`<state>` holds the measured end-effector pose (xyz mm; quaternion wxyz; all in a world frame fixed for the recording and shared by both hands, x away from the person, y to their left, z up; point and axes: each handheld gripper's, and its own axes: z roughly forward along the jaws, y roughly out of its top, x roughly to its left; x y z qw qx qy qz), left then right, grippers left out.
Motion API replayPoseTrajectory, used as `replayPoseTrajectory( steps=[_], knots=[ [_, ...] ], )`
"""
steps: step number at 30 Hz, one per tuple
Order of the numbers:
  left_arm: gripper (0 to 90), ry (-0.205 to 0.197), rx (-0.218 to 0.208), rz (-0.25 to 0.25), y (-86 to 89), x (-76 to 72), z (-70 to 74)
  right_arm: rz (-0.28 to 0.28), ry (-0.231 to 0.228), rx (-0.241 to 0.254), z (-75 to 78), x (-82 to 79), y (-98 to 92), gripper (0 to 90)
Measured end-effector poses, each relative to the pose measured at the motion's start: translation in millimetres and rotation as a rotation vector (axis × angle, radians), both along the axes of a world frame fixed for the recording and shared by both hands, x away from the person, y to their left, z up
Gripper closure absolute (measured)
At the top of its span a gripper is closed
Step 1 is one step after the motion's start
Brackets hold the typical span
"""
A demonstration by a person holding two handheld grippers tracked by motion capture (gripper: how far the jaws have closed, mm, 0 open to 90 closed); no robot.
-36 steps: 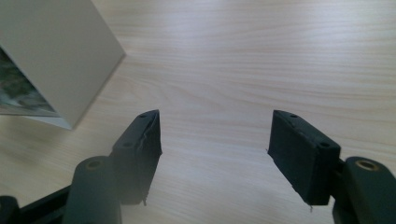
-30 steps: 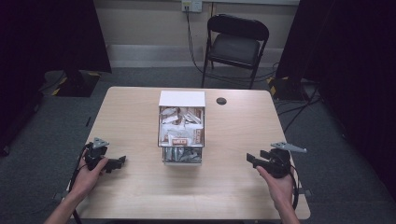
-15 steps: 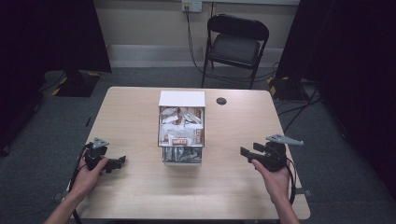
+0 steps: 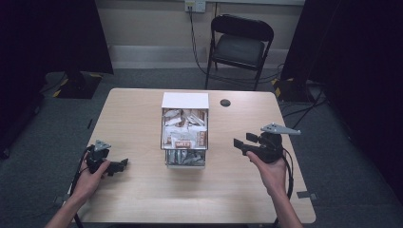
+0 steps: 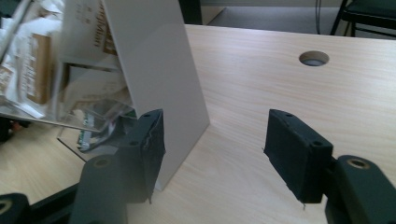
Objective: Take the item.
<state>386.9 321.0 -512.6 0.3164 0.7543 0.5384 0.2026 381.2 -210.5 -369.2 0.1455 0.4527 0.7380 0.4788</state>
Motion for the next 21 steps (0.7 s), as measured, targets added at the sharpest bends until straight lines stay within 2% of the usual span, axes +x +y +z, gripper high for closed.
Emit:
replayPoseTrajectory(
  steps=[8, 15, 18, 21],
  knots=[
    [0.0, 0.000, 0.000, 0.000, 0.0, 0.0, 0.0, 0.040, -0.040, 0.035, 22.9, 4.9, 9.7, 41.2],
    [0.0, 0.000, 0.000, 0.000, 0.0, 0.0, 0.0, 0.073, -0.045, 0.044, 35.5, 6.2, 18.4, 42.7],
    [0.0, 0.000, 0.000, 0.000, 0.0, 0.0, 0.0, 0.090, -0.075, 0.063, 40.5, 6.2, 22.7, 43.1],
    [0.0, 0.000, 0.000, 0.000, 0.0, 0.0, 0.0, 0.114, -0.079, 0.067, 45.3, 7.1, 27.6, 42.7]
  ],
)
